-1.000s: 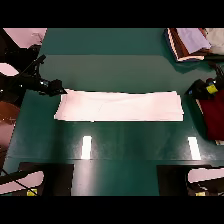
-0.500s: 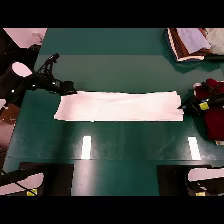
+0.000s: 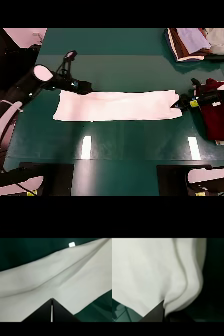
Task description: Fold the shirts.
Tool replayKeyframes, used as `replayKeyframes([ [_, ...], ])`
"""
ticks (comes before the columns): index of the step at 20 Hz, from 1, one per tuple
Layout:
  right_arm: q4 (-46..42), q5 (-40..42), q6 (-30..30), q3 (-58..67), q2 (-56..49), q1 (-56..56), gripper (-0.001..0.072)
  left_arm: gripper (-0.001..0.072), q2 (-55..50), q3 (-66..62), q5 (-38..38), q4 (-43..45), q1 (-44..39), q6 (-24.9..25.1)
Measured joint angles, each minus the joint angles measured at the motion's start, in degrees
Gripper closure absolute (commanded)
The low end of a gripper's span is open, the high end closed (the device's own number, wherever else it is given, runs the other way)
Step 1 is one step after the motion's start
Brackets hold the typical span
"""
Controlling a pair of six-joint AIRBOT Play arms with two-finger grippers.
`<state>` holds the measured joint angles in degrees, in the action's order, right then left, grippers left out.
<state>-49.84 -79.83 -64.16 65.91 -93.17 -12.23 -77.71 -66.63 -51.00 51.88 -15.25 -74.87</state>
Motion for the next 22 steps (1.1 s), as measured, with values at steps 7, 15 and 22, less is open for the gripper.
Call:
replayKeyframes([
  [7,0.6,-11.0,-7.0,14.0,5.5,7.4,0.0697,0.0682,-15.1,-11.3,-1.6,-1.2,-8.9,0.1],
  [15,0.7,-12.1,-14.1,32.1,10.6,19.7,0.0697,0.0682,-30.3,-24.5,-5.4,-1.2,-14.6,-2.1],
  [22,0.7,-12.8,-16.5,45.1,7.3,27.0,0.0697,0.0683,-32.2,-26.0,-7.0,-0.7,-15.1,-2.7],
])
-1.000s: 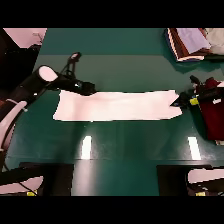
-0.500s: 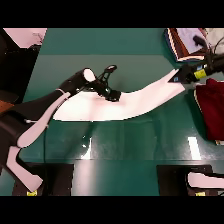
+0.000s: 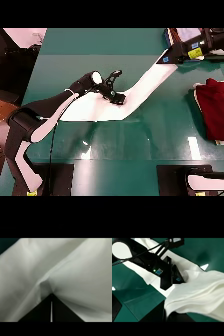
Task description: Fold the shirts.
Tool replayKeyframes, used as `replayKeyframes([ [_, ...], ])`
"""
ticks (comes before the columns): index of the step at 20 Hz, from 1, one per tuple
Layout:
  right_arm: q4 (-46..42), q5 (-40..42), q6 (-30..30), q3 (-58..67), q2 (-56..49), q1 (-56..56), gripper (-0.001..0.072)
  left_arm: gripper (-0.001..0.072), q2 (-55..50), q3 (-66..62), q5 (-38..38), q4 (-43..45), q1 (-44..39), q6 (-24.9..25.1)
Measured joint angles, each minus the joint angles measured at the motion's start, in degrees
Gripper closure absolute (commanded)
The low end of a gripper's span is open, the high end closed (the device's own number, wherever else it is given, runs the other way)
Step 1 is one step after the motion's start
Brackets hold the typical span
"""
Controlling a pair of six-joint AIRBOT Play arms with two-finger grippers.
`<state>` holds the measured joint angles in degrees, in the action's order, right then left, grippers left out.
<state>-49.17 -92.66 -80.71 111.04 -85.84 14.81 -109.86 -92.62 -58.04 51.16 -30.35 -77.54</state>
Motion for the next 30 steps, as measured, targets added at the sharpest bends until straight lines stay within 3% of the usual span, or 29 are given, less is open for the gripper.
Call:
replayKeyframes([
  [6,0.0,-0.1,-0.2,4.1,-3.2,4.9,0.0697,0.0683,2.1,-0.2,-2.9,1.3,2.3,-0.2],
  [11,0.1,2.5,1.6,3.7,-4.2,11.0,0.0697,0.0682,9.3,-0.3,-3.8,3.8,9.2,-0.1],
  [19,0.2,18.7,7.7,6.0,-14.8,29.6,0.0692,0.0681,24.5,-0.3,-8.7,9.0,27.4,0.0],
  [20,0.2,21.7,8.6,6.1,-17.0,31.8,0.0655,0.0682,26.1,-0.3,-9.3,9.1,29.4,0.0],
  [23,1.7,30.1,11.3,6.2,-24.2,37.0,0.0112,0.0682,30.0,-0.3,-11.5,9.8,34.5,0.0],
  [24,3.7,32.3,12.6,6.2,-26.2,38.1,0.0091,0.0681,30.9,-0.3,-12.1,9.8,35.6,0.0],
  [25,5.5,33.8,13.7,6.3,-27.5,38.9,0.0138,0.0681,31.5,-0.3,-12.7,9.9,36.5,0.0],
  [26,7.0,34.5,14.6,6.3,-28.3,39.2,0.0231,0.0682,32.0,-0.3,-13.5,10.0,37.1,0.0],
  [27,7.5,34.5,15.2,6.3,-28.5,38.9,0.0257,0.0681,32.3,-0.3,-14.1,10.1,37.6,0.0],
  [30,4.4,28.8,13.8,4.9,-26.1,35.4,0.0258,0.0681,32.9,-0.3,-15.9,10.3,38.3,0.3],
])
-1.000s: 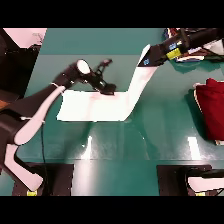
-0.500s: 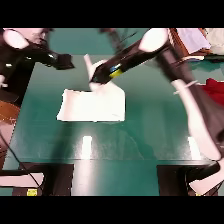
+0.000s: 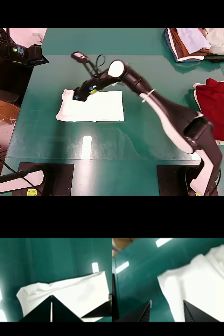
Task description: Fold the shirts.
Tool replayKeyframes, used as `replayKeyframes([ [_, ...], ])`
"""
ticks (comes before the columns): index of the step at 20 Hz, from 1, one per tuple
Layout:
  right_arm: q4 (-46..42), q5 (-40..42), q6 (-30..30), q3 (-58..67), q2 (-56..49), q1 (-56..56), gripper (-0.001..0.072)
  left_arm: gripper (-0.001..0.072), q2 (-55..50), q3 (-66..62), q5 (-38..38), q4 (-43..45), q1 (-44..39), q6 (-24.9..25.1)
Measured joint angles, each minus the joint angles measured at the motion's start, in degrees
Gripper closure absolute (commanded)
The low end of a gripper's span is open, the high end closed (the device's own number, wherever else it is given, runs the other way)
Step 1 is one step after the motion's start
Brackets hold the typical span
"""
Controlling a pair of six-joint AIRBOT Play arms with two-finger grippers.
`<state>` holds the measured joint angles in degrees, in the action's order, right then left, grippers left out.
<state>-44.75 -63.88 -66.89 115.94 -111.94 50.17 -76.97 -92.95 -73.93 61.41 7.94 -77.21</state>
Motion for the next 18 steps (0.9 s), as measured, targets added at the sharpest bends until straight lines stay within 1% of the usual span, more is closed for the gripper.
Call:
replayKeyframes([
  [3,-6.5,-7.3,-3.1,-7.1,5.2,-6.2,0.0258,0.0681,0.2,0.0,-1.8,0.0,0.3,0.6],
  [5,-8.9,-9.7,-5.2,-14.9,9.6,-11.1,0.0257,0.0682,0.2,0.0,-2.5,0.0,0.4,0.9],
  [6,-9.4,-9.8,-6.4,-19.5,11.8,-13.7,0.0204,0.0681,0.2,0.0,-2.7,0.0,0.4,1.0],
  [7,-9.2,-9.1,-7.5,-23.8,13.8,-16.2,0.0013,0.0681,0.2,0.0,-2.9,0.0,0.4,1.0],
  [8,-8.2,-7.5,-7.9,-28.5,15.6,-18.7,-0.0006,0.0681,0.2,0.0,-2.9,0.0,0.5,1.0],
  [9,-6.6,-5.9,-8.5,-32.6,16.8,-20.6,-0.0003,0.0681,0.2,0.0,-3.0,0.0,0.5,1.1],
  [11,-2.2,-2.4,-9.1,-39.7,18.0,-23.6,0.0041,0.0681,0.2,0.0,-2.8,-0.1,0.5,1.1],
  [12,0.2,-0.4,-9.0,-42.4,17.9,-24.3,0.0041,0.0681,0.2,0.0,-2.6,-0.1,0.5,1.2],
  [15,8.3,3.0,-6.5,-46.7,15.5,-24.1,0.0042,0.0681,0.2,0.0,-2.2,-0.2,0.5,1.2],
  [16,11.6,4.1,-5.7,-46.9,14.3,-23.2,0.0059,0.0681,0.2,0.0,-2.1,-0.2,0.5,1.2],
  [17,14.1,4.7,-4.9,-46.7,13.0,-22.2,0.0162,0.0681,0.2,0.0,-2.1,-0.2,0.5,1.2],
  [18,15.4,5.0,-4.4,-45.9,11.5,-20.9,0.0213,0.0682,0.2,0.0,-2.0,-0.2,0.5,1.2],
])
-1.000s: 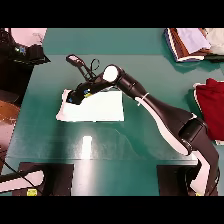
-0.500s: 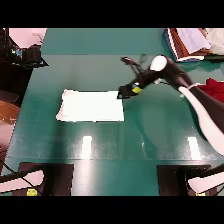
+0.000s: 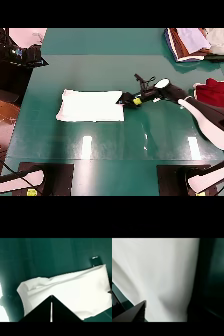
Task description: Fold the shirts.
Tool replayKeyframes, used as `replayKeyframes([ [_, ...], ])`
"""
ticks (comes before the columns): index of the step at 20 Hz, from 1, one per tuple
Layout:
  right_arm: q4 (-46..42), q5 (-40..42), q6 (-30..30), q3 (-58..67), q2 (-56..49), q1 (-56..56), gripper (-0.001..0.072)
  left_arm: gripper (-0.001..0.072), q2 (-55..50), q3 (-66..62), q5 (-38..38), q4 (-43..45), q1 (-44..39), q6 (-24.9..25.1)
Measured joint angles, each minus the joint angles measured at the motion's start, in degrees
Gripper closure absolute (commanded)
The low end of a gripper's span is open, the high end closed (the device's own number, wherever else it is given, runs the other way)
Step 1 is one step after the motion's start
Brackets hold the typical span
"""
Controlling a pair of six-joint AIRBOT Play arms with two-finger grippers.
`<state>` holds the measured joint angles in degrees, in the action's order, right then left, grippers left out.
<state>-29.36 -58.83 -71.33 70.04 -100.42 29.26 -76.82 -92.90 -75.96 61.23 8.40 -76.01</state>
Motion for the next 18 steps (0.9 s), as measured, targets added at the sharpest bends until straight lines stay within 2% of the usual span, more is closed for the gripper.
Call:
replayKeyframes([
  [1,1.1,0.5,0.3,1.1,-1.4,1.3,0.0271,0.0681,0.0,0.0,0.1,0.0,0.0,0.0],
  [4,2.1,1.9,1.5,5.6,-5.3,5.3,0.0632,0.0681,0.0,0.0,0.1,0.0,0.0,0.0],
  [5,2.3,2.6,2.1,7.2,-6.1,6.3,0.0694,0.0681,0.0,0.0,0.0,0.0,0.0,0.0],
  [9,3.2,2.4,3.5,12.9,-7.4,7.8,0.0696,0.0682,0.0,0.0,-0.4,-0.2,-0.7,-0.1],
  [11,1.6,1.6,1.5,14.3,-5.9,6.1,0.0697,0.0682,0.0,0.0,-0.9,-0.3,-2.2,-0.1],
  [14,-5.6,-1.6,-2.3,15.3,0.7,0.4,0.0697,0.0682,0.0,0.0,-1.2,-0.5,-6.2,-0.1],
  [18,-15.5,-6.0,-6.5,15.7,11.9,-12.5,0.0697,0.0682,0.0,0.0,1.0,-0.5,-13.4,-0.1],
])
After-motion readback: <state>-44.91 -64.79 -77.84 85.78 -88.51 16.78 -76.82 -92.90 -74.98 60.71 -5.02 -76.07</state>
